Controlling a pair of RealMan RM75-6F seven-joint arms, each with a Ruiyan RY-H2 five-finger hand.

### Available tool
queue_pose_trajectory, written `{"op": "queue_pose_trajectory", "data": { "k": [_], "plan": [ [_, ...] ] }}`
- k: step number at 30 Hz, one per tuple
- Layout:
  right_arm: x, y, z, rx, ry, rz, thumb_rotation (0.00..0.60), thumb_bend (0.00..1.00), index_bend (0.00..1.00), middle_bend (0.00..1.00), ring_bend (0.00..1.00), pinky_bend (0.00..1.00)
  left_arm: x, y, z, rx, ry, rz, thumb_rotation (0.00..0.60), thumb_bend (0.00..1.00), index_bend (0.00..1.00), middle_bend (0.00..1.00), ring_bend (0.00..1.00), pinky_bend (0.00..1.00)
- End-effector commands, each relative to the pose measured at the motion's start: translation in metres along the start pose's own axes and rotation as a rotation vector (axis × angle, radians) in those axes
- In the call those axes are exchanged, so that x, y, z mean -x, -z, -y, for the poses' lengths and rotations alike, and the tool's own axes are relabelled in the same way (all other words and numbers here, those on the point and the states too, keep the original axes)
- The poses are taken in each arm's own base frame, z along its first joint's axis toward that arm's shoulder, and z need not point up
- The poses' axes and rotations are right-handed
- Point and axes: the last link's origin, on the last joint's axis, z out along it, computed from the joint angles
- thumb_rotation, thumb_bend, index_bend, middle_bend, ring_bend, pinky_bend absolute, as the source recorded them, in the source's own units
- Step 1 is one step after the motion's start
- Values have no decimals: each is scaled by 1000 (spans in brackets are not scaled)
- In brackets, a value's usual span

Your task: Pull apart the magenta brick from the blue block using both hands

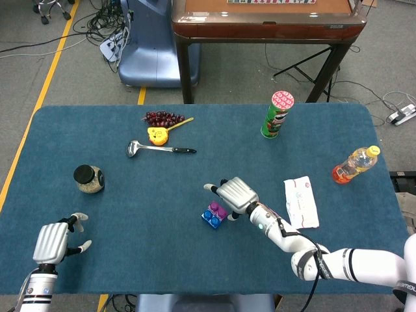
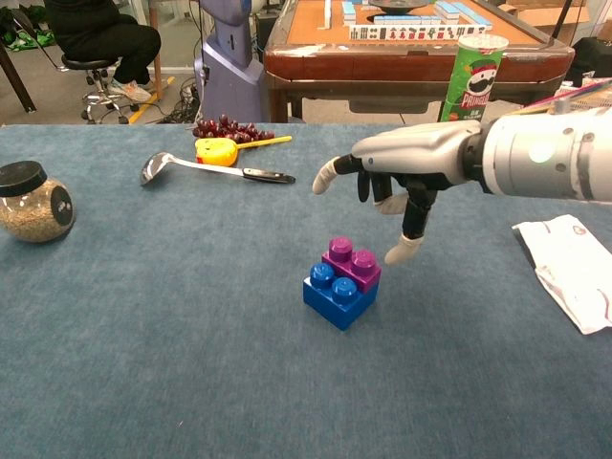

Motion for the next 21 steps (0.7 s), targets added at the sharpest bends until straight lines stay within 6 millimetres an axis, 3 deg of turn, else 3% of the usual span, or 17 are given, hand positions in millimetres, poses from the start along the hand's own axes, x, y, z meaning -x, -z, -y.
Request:
{"op": "queue_pose_trajectory", "data": {
  "k": [1,10,21],
  "plan": [
    [-7,-5,-1,-4,17,35,600,0,149,1000,966,1000,0,0,0,0,2,-1,600,77,457,524,516,731],
    [-15,-12,6,1,64,131,600,0,149,1000,963,1000,1,1,1,-4,4,2,600,77,457,524,517,731],
    [-5,-15,8,22,101,190,600,0,149,1000,959,1000,2,0,0,-2,7,3,600,77,457,524,517,731]
  ]
}}
